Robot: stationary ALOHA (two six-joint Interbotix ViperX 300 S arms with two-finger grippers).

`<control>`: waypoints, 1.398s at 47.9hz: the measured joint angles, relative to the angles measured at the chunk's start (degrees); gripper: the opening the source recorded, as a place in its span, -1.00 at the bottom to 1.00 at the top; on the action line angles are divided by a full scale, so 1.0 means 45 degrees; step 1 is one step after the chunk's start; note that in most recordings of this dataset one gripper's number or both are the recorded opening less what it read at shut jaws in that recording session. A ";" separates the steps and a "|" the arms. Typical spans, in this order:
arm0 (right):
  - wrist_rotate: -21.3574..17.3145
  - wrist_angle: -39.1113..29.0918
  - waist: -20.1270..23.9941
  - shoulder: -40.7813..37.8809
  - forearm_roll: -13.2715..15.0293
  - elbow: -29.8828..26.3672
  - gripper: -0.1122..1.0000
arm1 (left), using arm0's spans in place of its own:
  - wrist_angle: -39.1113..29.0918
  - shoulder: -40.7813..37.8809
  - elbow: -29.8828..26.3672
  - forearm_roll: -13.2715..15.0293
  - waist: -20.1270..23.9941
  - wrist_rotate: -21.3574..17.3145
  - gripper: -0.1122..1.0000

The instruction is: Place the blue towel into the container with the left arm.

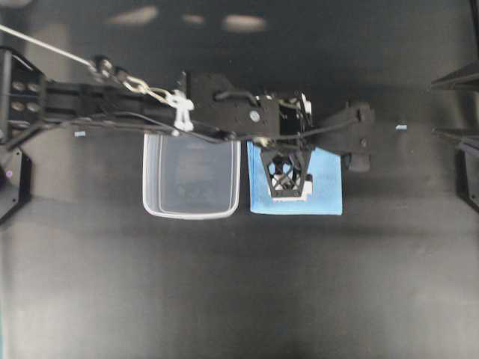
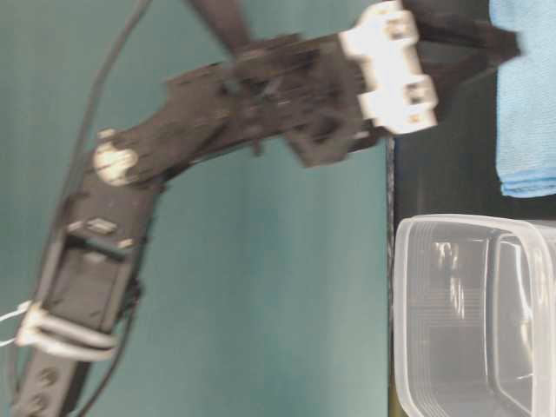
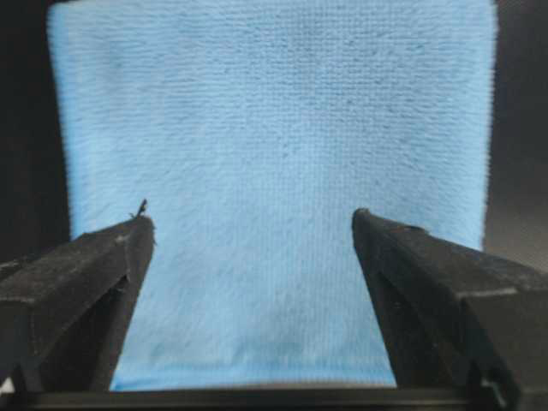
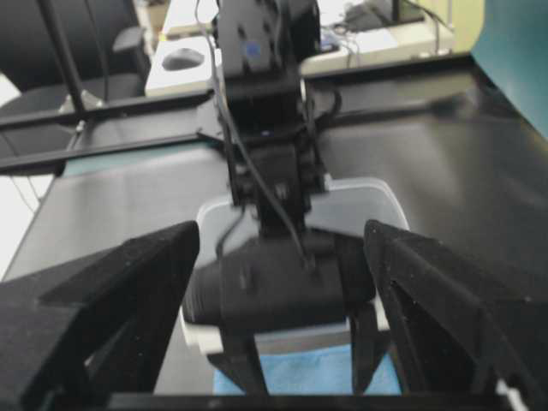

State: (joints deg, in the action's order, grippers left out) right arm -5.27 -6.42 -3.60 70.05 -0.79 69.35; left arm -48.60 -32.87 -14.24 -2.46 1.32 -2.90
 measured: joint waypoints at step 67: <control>-0.0254 0.0371 0.0020 0.0234 0.0000 0.0039 0.55 | -0.1465 0.1523 -0.1191 0.0000 -0.0098 -0.0059 -0.69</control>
State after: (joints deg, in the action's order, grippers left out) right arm -6.42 -4.75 -3.52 71.10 -0.79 69.52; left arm -55.20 -26.02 -19.60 -2.46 0.88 -3.16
